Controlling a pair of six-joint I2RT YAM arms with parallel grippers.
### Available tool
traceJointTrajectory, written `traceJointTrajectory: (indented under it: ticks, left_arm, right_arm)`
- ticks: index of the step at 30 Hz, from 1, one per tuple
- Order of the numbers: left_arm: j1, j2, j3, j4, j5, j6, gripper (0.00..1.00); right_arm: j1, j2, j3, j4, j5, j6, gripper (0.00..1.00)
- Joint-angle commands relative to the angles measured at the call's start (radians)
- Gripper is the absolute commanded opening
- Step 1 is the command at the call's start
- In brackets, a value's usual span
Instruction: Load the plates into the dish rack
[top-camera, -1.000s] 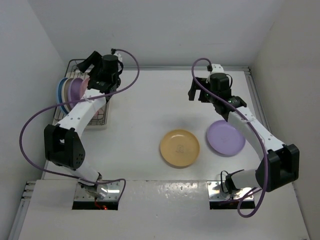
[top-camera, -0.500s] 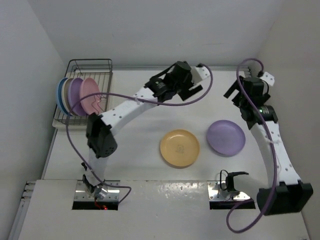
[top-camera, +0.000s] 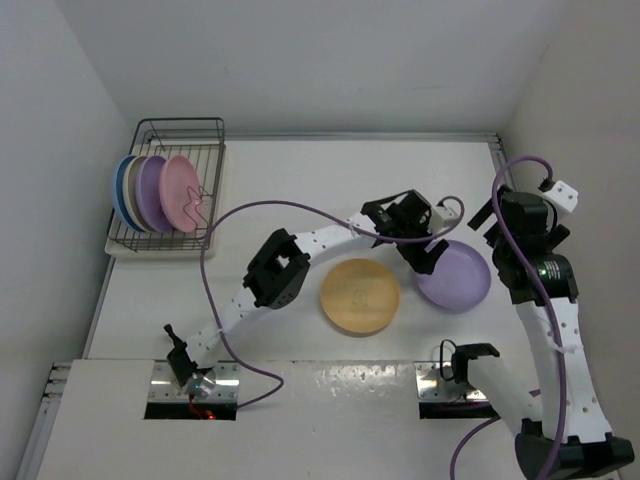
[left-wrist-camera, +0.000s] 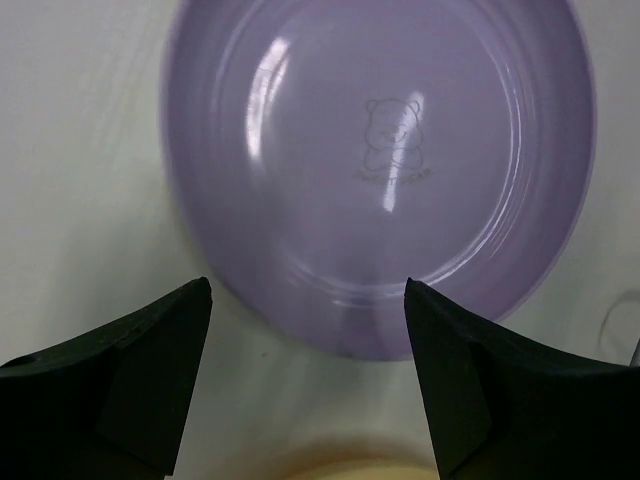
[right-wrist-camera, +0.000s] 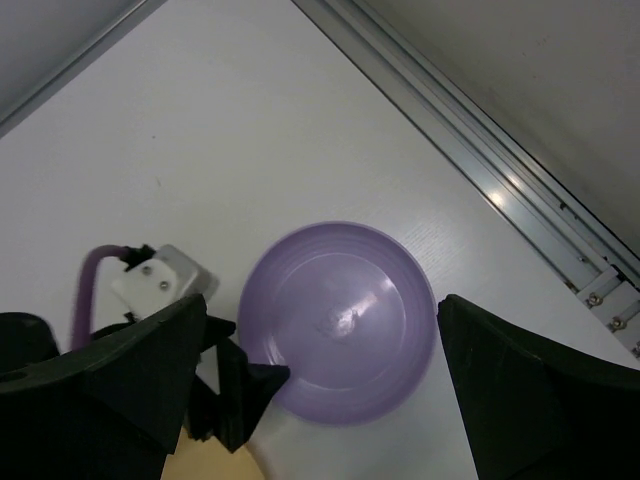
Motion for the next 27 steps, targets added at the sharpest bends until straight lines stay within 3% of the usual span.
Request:
traceJointTrajectory:
  ticks: [1,4,7,8,11,14,15,16,27]
  left_arm:
    - [-0.026,0.027,0.044,0.048,-0.045,-0.074,0.82]
    - [-0.035,0.059,0.034,0.057,-0.04,-0.087,0.82]
    - [-0.055,0.068,0.024,0.057,-0.02,-0.087,0.71]
    - [-0.055,0.079,0.024,0.057,-0.02,-0.087,0.6]
    - [-0.064,0.079,0.013,0.057,-0.067,-0.087,0.45]
    - [-0.064,0.07,0.004,0.057,-0.113,-0.078,0.19]
    - [-0.064,0.061,0.004,0.057,-0.127,-0.077,0.05]
    - [-0.064,0.052,0.004,0.057,-0.14,-0.077,0.0]
    - [0.13,-0.151,0.174,0.029,-0.244,-0.038,0.0]
  right_arm:
    - [-0.004,-0.029,-0.002,-0.038,0.03,-0.04,0.99]
    - [-0.004,-0.055,-0.008,-0.058,0.018,-0.089,0.99]
    - [-0.002,-0.089,-0.022,-0.067,0.033,-0.118,0.99]
    - [-0.005,-0.1,-0.025,-0.067,0.042,-0.123,0.99]
    - [-0.004,-0.122,-0.04,-0.055,0.042,-0.148,0.99]
    - [-0.004,-0.131,-0.057,-0.035,0.021,-0.166,0.99]
    - [-0.004,-0.128,-0.062,-0.029,0.018,-0.168,0.99]
    - [-0.004,-0.125,-0.063,-0.024,0.006,-0.166,0.99]
    - [-0.004,-0.034,-0.039,0.089,-0.114,-0.154,0.99]
